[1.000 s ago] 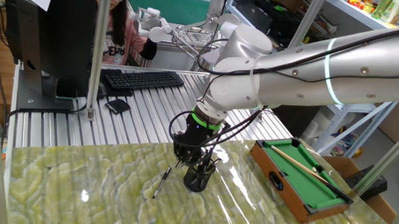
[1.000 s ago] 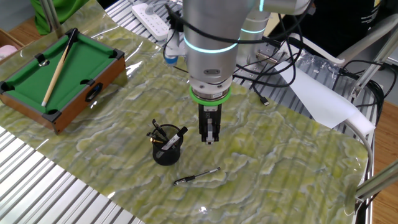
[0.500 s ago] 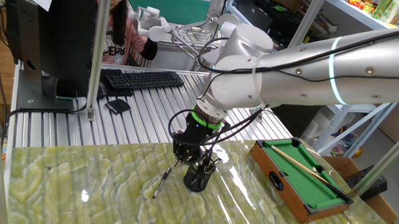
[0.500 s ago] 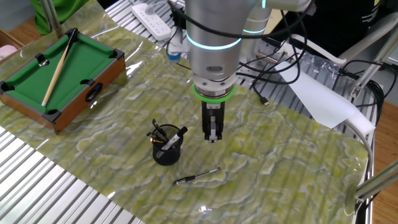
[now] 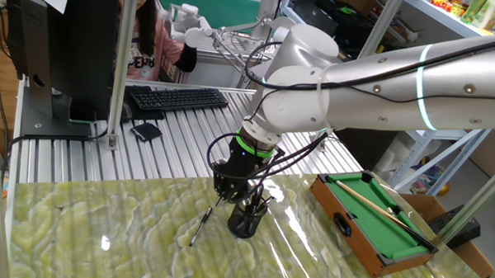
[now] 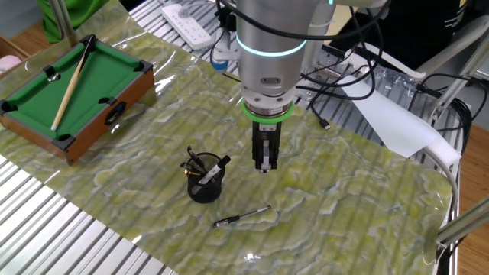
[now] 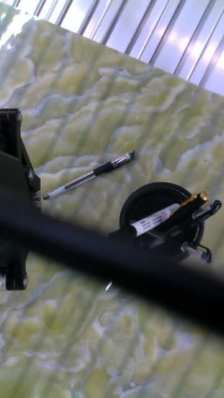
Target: Put the pen into the pen holder
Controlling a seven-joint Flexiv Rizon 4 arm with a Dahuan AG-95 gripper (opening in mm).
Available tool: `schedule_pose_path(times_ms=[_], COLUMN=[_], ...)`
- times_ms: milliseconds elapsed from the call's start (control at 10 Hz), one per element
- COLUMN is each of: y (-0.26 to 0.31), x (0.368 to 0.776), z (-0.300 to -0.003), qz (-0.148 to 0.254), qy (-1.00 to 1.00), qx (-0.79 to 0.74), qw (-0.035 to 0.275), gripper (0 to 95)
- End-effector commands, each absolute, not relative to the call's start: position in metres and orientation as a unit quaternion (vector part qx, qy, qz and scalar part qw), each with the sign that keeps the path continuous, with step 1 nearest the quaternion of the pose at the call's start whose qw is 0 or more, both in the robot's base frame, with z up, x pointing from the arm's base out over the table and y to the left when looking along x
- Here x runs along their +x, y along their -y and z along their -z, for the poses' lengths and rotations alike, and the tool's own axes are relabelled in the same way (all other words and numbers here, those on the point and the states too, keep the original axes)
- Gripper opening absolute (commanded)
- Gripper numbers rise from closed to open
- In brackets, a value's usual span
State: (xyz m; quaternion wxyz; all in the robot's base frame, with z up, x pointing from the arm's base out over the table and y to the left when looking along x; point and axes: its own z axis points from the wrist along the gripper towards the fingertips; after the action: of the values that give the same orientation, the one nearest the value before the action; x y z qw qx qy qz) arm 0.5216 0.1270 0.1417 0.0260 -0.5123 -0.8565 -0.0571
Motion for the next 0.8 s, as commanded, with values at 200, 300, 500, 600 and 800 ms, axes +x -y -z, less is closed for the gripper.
schedule_pose_path(times_ms=[200, 300, 500, 600, 800], y=[-0.1282, -0.1282, -0.1282, -0.1282, -0.1282], x=[0.5216, 0.5216, 0.5216, 0.5216, 0.5216], z=[-0.1415, -0.1415, -0.1415, -0.1415, -0.1415], qz=[0.050, 0.046, 0.046, 0.045, 0.045], qy=[0.845, 0.846, 0.854, 0.856, 0.855], qx=[-0.532, -0.530, -0.517, -0.515, -0.515], qw=[0.026, 0.023, 0.022, 0.021, 0.021], gripper=[0.0, 0.0, 0.0, 0.0, 0.0])
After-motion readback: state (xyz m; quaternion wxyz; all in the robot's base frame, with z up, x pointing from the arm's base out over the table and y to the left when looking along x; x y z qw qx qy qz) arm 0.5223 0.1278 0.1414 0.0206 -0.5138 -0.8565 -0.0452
